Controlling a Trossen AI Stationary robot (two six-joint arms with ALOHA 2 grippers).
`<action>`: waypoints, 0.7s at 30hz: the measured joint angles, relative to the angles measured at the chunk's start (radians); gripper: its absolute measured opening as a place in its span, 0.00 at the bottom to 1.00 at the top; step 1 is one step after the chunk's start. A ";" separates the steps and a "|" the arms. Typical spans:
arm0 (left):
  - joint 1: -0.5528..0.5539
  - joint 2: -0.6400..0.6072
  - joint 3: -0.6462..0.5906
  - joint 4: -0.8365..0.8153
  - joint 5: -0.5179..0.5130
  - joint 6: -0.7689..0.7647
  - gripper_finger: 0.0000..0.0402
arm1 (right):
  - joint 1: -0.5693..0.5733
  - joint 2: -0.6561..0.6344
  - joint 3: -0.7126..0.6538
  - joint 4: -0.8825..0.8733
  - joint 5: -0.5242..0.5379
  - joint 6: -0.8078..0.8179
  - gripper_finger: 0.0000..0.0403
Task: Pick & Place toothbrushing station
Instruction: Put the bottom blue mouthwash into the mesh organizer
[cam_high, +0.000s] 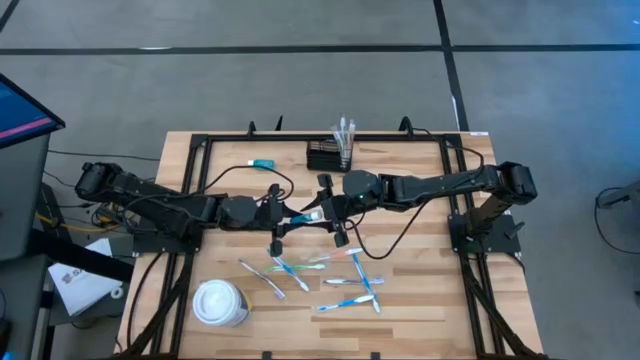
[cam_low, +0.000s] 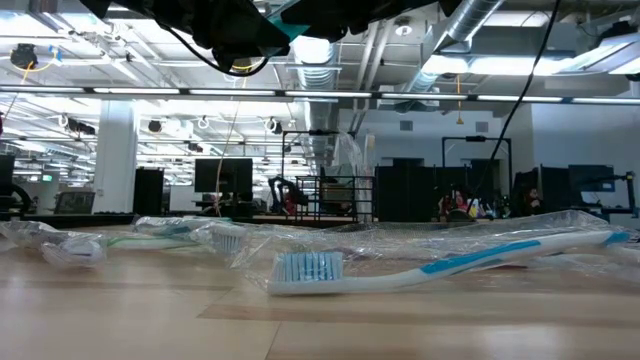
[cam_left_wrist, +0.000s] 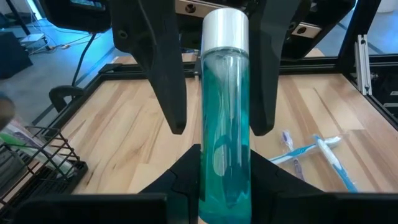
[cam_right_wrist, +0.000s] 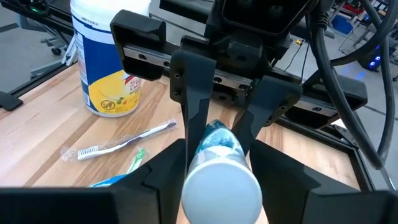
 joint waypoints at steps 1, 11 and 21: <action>0.000 0.000 0.000 0.001 0.000 0.000 0.18 | 0.000 0.000 0.000 0.000 0.000 0.000 0.41; 0.000 0.000 0.000 0.008 0.000 0.000 0.18 | 0.000 0.000 0.000 0.000 0.000 0.000 0.32; 0.000 0.000 0.000 0.007 0.000 0.001 0.18 | 0.000 0.000 0.000 -0.001 -0.002 0.000 0.18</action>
